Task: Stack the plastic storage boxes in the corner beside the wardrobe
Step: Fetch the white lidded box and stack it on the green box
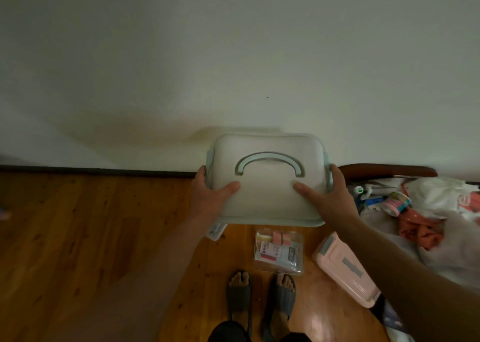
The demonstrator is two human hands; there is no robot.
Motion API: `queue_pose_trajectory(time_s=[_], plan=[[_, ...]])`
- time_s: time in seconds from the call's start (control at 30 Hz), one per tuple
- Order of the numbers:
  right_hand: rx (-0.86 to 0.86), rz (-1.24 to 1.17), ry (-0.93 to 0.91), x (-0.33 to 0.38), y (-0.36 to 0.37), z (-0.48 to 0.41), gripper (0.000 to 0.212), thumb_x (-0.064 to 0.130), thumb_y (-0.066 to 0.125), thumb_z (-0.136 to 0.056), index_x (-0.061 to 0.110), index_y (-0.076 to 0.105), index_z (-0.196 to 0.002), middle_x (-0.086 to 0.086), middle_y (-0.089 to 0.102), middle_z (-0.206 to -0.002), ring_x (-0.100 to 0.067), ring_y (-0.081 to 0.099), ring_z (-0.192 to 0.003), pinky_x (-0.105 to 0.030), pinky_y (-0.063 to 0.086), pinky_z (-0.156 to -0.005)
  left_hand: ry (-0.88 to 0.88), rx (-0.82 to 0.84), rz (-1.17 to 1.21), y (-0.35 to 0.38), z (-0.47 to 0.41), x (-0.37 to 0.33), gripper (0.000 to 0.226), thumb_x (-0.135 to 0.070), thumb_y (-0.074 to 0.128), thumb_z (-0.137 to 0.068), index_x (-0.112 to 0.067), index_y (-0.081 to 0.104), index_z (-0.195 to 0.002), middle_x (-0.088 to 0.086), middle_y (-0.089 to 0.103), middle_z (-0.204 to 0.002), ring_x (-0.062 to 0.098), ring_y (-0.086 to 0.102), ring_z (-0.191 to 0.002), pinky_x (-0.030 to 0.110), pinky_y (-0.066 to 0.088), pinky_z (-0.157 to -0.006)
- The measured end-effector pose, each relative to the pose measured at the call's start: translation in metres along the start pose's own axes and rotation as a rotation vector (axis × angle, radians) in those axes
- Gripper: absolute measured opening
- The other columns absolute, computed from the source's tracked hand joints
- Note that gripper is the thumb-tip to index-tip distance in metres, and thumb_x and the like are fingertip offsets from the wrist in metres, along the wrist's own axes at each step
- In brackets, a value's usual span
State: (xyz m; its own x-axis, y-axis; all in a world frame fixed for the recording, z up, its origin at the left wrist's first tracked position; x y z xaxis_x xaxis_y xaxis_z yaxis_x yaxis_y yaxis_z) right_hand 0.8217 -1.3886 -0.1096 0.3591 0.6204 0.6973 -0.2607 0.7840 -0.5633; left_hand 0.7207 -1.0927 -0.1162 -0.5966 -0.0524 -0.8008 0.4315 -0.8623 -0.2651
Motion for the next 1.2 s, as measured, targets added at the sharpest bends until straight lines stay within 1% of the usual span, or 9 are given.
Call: queue_pose_trajectory(time_s=[0.1,0.23,0.37,0.5,0.73,0.83,0.93,1.1,1.2], plan=[[0.018,0.022,-0.027,0.02,-0.001,0.014,0.113,0.072,0.071,-0.056,0.033,0.018,-0.148,-0.006,0.044,-0.14,-0.028,0.048,-0.121,-0.043,0.047,-0.088,-0.02,-0.022,0.01,-0.017,0.014,-0.008,0.103,-0.035,0.082,-0.072,-0.022,0.02,-0.153,0.005,0.032,-0.152,0.026,0.039,-0.132,0.048,0.041,-0.105],[0.041,0.023,-0.053,0.046,-0.006,0.029,0.118,0.076,0.069,-0.05,0.032,0.018,-0.148,-0.007,0.044,-0.14,-0.029,0.048,-0.121,-0.046,0.049,-0.091,-0.007,-0.05,0.028,-0.036,0.034,-0.028,0.104,-0.037,0.083,-0.07,-0.022,0.022,-0.152,0.005,0.035,-0.15,0.027,0.042,-0.13,0.053,0.043,-0.103],[0.074,0.039,-0.113,0.074,-0.015,0.042,0.114,0.074,0.07,-0.054,0.034,0.018,-0.147,-0.007,0.045,-0.14,-0.029,0.05,-0.118,-0.044,0.05,-0.086,-0.004,-0.103,0.049,-0.055,0.059,-0.045,0.105,-0.038,0.083,-0.07,-0.023,0.02,-0.153,0.005,0.033,-0.151,0.026,0.039,-0.132,0.052,0.041,-0.105],[0.1,0.077,-0.188,0.105,-0.029,0.054,0.111,0.072,0.071,-0.058,0.033,0.019,-0.147,-0.008,0.044,-0.14,-0.03,0.05,-0.117,-0.037,0.046,-0.081,-0.007,-0.15,0.1,-0.067,0.088,-0.059,0.103,-0.037,0.082,-0.071,-0.024,0.02,-0.152,0.004,0.031,-0.151,0.026,0.038,-0.133,0.048,0.042,-0.103],[0.179,0.139,-0.328,0.153,-0.034,0.087,0.107,0.072,0.07,-0.061,0.031,0.02,-0.146,-0.005,0.048,-0.137,-0.028,0.052,-0.116,-0.048,0.048,-0.092,-0.033,-0.261,0.162,-0.1,0.141,-0.065,0.104,-0.041,0.081,-0.07,-0.027,0.019,-0.153,0.002,0.03,-0.152,0.027,0.038,-0.133,0.047,0.042,-0.099],[0.235,0.144,-0.389,0.174,-0.028,0.102,0.109,0.073,0.069,-0.059,0.03,0.021,-0.146,-0.005,0.049,-0.136,-0.027,0.053,-0.114,-0.046,0.049,-0.09,-0.026,-0.306,0.204,-0.118,0.162,-0.064,0.106,-0.042,0.082,-0.069,-0.027,0.019,-0.153,0.003,0.033,-0.151,0.028,0.04,-0.132,0.048,0.042,-0.102],[0.287,0.155,-0.437,0.194,-0.018,0.119,0.107,0.071,0.07,-0.059,0.03,0.022,-0.146,-0.006,0.049,-0.135,-0.028,0.052,-0.114,-0.049,0.049,-0.091,-0.017,-0.366,0.229,-0.139,0.185,-0.066,0.106,-0.039,0.082,-0.069,-0.025,0.019,-0.153,0.004,0.033,-0.152,0.029,0.04,-0.132,0.049,0.042,-0.103],[0.388,0.177,-0.557,0.233,0.008,0.158,0.104,0.07,0.071,-0.061,0.03,0.024,-0.144,-0.004,0.049,-0.132,-0.028,0.051,-0.114,-0.049,0.048,-0.091,0.001,-0.527,0.316,-0.182,0.233,-0.055,0.1,-0.035,0.081,-0.072,-0.022,0.022,-0.152,0.005,0.032,-0.153,0.029,0.038,-0.134,0.046,0.04,-0.103],[0.443,0.202,-0.62,0.248,0.028,0.182,0.103,0.068,0.071,-0.064,0.028,0.023,-0.145,-0.005,0.05,-0.133,-0.029,0.051,-0.114,-0.046,0.047,-0.091,-0.002,-0.612,0.346,-0.205,0.264,-0.043,0.1,-0.037,0.081,-0.073,-0.022,0.023,-0.153,0.005,0.031,-0.155,0.03,0.036,-0.136,0.048,0.037,-0.108]])
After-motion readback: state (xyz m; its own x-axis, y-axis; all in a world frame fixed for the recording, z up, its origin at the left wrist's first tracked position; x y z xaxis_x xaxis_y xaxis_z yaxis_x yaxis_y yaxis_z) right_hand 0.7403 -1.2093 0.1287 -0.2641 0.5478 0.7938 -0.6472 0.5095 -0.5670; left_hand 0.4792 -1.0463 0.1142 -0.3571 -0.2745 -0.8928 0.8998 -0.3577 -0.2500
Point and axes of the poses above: each hand's wrist, its own z-axis away from the middle knuckle, its own y-axis out of the palm, x = y × z, the point moved 10 cm from there along -z, towards the middle knuckle
